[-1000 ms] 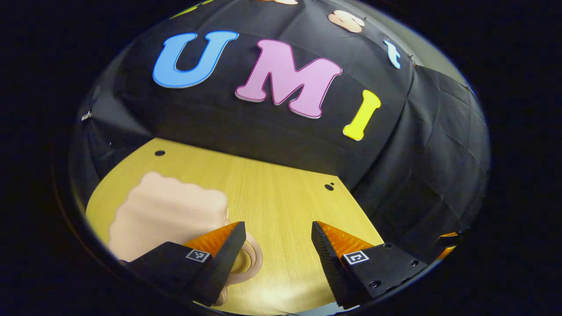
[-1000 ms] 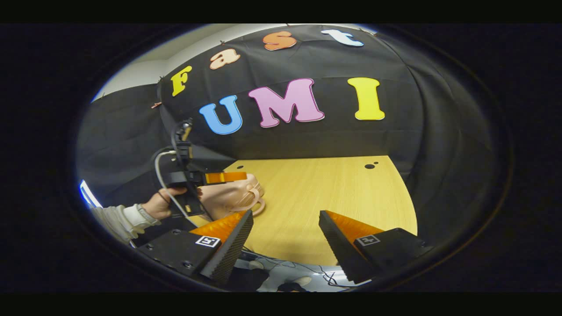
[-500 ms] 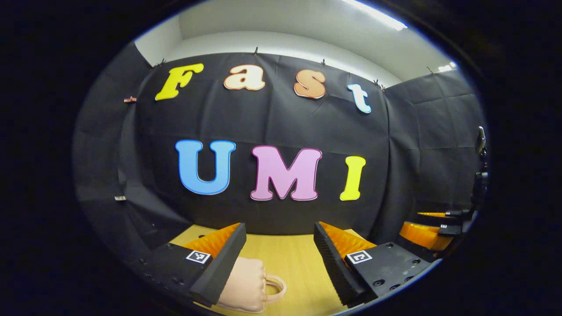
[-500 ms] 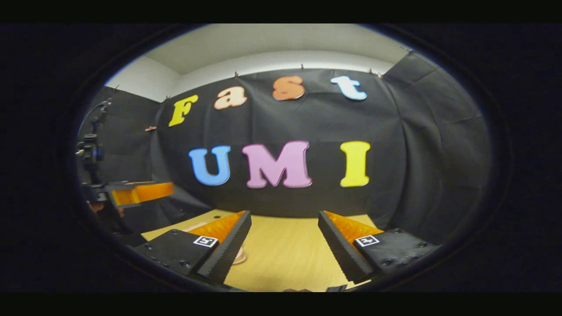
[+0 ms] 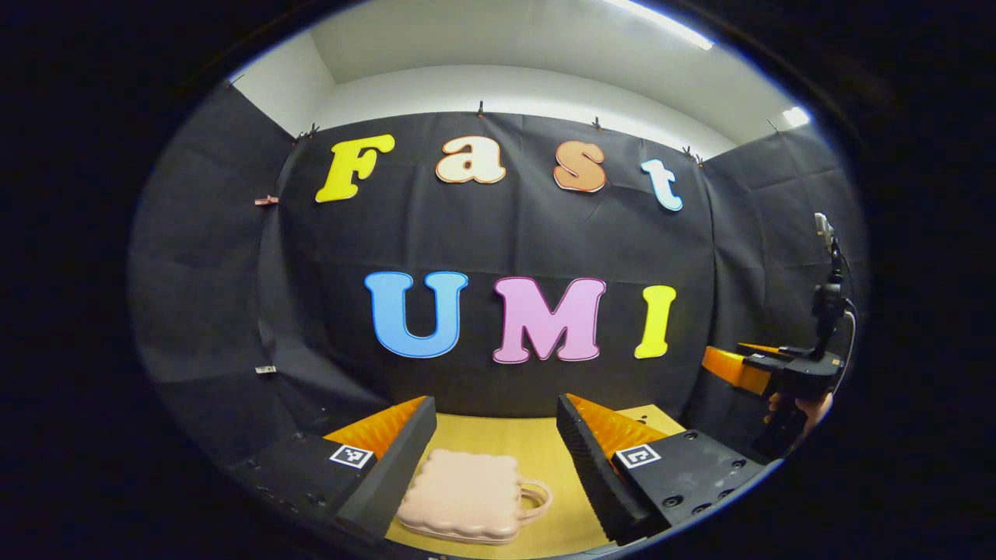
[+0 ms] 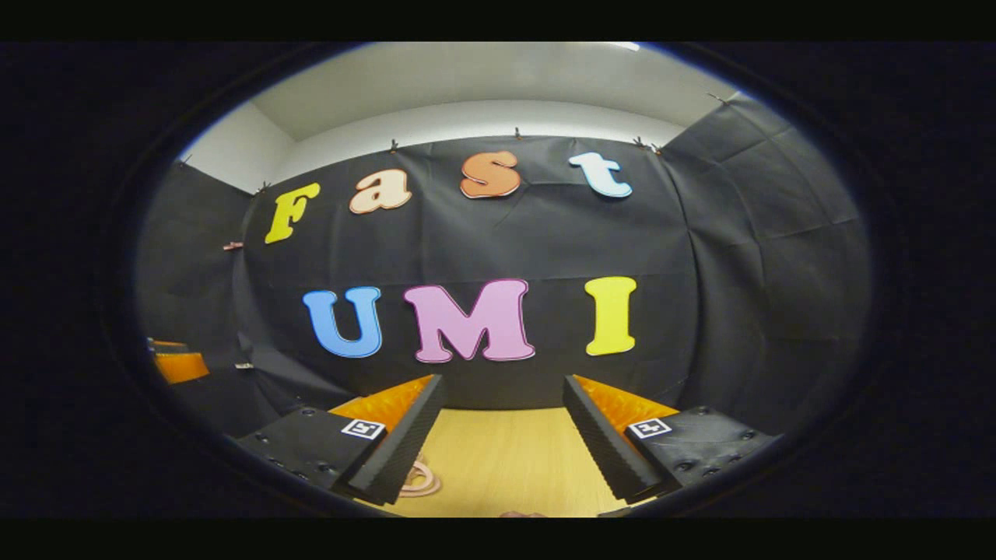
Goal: First open the suitcase, pack the skin care products into it, and then close the suitcase.
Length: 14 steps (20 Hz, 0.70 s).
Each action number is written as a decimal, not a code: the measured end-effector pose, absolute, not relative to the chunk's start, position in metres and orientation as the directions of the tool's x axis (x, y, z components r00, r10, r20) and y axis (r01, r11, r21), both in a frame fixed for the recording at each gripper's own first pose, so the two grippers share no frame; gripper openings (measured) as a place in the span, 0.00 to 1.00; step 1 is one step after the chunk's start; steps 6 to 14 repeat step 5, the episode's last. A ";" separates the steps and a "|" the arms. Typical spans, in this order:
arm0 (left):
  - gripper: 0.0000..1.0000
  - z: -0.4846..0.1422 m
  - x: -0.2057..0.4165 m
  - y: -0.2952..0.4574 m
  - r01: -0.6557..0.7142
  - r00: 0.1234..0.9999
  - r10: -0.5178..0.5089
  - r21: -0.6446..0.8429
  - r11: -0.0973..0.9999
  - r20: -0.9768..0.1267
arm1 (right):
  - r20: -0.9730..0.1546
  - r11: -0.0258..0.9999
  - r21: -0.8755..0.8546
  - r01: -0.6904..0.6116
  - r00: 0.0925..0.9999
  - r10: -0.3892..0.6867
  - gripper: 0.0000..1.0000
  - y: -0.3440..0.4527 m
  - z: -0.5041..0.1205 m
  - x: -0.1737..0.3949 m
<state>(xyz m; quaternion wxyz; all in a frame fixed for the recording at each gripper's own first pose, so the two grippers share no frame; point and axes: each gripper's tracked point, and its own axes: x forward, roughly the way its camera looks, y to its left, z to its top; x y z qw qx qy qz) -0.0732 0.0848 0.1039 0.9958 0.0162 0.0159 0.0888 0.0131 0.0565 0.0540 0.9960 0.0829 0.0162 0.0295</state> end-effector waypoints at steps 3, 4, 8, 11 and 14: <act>0.97 0.121 -0.074 0.095 -0.167 0.986 0.167 0.022 0.986 -0.022 | -0.007 0.984 0.159 -0.077 0.997 0.080 0.97 0.084 0.067 0.016; 0.97 0.125 -0.076 0.100 -0.164 0.986 0.164 0.002 0.986 -0.020 | 0.001 0.983 0.164 -0.087 0.996 0.088 0.97 0.091 0.072 0.018; 0.97 0.125 -0.074 0.103 -0.164 0.986 0.163 -0.013 0.986 -0.021 | 0.004 0.981 0.167 -0.095 0.995 0.096 0.97 0.099 0.072 0.019; 0.97 0.125 -0.074 0.103 -0.164 0.986 0.163 -0.013 0.986 -0.021 | 0.004 0.981 0.167 -0.095 0.995 0.096 0.97 0.099 0.072 0.019; 0.97 0.125 -0.074 0.103 -0.164 0.986 0.163 -0.013 0.986 -0.021 | 0.004 0.981 0.167 -0.095 0.995 0.096 0.97 0.099 0.072 0.019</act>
